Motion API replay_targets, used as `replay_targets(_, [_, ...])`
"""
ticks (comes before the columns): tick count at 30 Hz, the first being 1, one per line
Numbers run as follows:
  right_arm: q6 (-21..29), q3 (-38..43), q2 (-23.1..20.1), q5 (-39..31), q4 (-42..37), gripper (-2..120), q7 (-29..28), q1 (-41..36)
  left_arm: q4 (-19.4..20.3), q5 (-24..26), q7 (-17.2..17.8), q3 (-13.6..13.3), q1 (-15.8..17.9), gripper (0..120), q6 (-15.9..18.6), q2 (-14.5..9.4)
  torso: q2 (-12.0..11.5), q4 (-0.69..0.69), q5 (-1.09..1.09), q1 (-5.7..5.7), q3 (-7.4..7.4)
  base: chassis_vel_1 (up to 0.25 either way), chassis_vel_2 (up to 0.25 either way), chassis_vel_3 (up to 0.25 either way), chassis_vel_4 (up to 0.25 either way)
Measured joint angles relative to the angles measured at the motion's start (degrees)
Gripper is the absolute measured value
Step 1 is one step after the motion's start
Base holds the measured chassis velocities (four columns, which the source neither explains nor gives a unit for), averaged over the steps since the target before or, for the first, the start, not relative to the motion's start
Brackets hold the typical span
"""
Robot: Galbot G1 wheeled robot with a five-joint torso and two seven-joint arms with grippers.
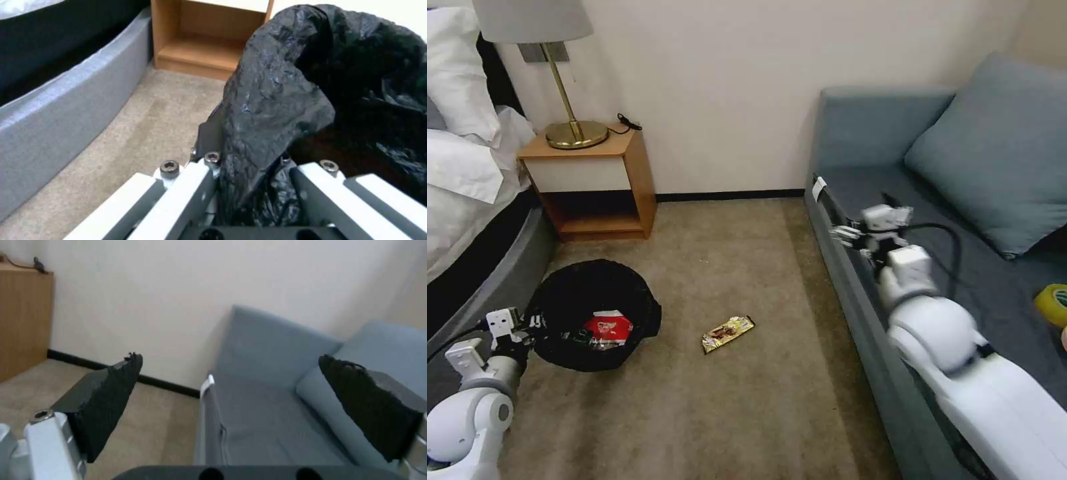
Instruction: Pick up the trash bin, then pick up the garbage on the floor and place it into the trash bin.
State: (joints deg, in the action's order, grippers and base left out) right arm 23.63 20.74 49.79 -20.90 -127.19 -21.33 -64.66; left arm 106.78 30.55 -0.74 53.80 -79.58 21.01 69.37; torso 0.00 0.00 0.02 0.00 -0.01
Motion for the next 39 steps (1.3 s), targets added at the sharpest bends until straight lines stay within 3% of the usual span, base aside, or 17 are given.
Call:
replay_targets(2, [-0.9,4.5,0.6,0.0,-2.5,100,1.4,-6.8,0.8,-0.5,0.3,-0.9,0.0,4,0.2,0.6,0.0,0.00,0.00,0.00,0.00,0.000,0.000,0.000,0.000])
replay_targets(5, [-1.2,5.7,1.1,0.1,-3.1,100,1.9,-8.8,1.1,-0.7,0.3,-1.1,0.0,4,0.3,0.8,0.0,-0.03,-0.01,0.00,0.00,0.000,0.000,0.000,0.000])
replay_targets(9, [-5.6,13.4,5.2,1.8,-5.6,100,5.6,-21.0,2.1,-1.9,0.9,-2.8,0.1,4,0.4,2.1,0.0,0.01,-0.01,0.00,0.01,0.000,0.000,0.000,0.000])
replay_targets(13, [-7.2,16.0,6.4,2.9,-6.8,100,7.2,-25.0,2.4,-2.2,1.0,-3.5,0.6,4,0.4,2.6,0.0,-0.04,-0.01,0.00,0.00,0.000,0.000,0.000,0.000])
replay_targets(26, [-7.6,15.4,6.3,3.8,-7.5,100,7.9,-25.2,2.8,-2.7,1.6,-1.5,0.2,4,0.5,4.4,0.0,0.00,-0.01,0.00,0.01,0.000,0.000,0.000,0.000])
replay_targets(39, [-6.9,14.2,6.0,3.3,-7.6,100,8.4,-24.6,0.4,-1.3,1.1,0.8,0.5,4,0.2,2.3,0.0,0.00,-0.02,0.00,0.01,0.000,0.000,0.000,0.000])
